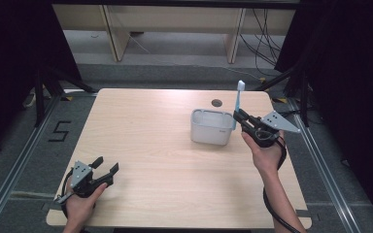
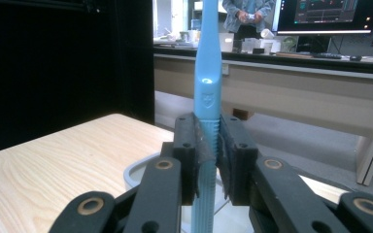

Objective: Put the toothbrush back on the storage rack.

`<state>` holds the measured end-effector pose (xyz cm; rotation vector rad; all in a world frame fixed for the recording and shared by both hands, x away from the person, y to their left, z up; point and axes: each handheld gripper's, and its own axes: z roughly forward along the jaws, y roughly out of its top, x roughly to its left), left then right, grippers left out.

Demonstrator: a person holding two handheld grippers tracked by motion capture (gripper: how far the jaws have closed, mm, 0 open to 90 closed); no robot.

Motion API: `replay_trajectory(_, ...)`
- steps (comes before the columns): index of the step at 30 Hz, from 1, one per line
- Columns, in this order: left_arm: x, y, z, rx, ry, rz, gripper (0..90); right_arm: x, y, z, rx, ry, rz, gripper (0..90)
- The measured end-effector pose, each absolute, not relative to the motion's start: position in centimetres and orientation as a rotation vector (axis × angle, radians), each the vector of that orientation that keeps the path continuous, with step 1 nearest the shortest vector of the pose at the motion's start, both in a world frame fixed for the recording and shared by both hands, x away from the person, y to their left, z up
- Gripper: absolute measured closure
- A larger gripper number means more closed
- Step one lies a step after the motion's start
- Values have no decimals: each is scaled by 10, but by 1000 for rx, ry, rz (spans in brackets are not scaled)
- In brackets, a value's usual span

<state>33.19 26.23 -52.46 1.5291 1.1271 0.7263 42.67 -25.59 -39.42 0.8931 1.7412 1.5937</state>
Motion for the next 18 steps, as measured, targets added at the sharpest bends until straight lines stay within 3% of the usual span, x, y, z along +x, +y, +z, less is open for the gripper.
replay_trajectory(18,332,263,-524,1527,1129,725,313,442,-247,-395,903,1694,1614,792)
